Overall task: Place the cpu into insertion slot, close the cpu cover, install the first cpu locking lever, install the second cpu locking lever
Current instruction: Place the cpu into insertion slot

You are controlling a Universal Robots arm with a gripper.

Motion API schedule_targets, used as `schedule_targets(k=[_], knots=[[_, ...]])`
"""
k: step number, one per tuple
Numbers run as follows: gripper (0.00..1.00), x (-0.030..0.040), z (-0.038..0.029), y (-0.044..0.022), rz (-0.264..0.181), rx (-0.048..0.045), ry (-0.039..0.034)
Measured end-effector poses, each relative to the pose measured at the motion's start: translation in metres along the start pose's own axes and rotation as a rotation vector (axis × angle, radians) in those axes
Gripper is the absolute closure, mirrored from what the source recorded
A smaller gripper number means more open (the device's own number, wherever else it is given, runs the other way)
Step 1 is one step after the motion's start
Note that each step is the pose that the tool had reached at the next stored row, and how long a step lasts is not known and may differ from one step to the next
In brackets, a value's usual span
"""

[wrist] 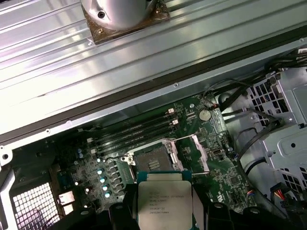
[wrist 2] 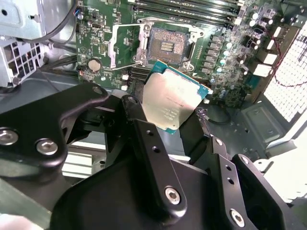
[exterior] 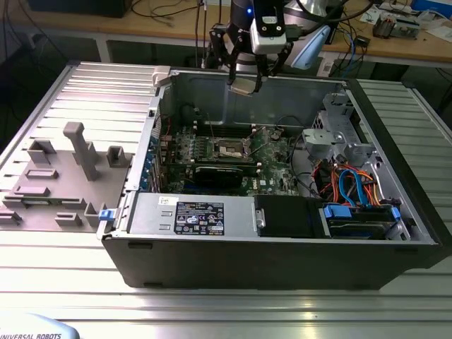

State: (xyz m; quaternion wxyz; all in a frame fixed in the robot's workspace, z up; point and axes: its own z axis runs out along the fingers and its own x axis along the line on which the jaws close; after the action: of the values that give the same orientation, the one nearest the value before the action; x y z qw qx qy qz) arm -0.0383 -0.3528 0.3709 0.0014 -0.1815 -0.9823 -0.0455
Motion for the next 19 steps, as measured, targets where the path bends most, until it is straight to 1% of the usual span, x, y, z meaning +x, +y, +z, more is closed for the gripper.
schedule_targets(k=[1,3,5,19], knots=[[0.46,0.0,0.0001,0.0,0.013,-0.0003,-0.0011],[0.46,0.0,0.0004,0.0,0.053,-0.0011,-0.0046],[0.46,-0.0001,0.0005,0.0,0.079,-0.0015,-0.007],[0.46,0.0,0.0006,-0.0001,0.083,-0.0017,-0.0074]])
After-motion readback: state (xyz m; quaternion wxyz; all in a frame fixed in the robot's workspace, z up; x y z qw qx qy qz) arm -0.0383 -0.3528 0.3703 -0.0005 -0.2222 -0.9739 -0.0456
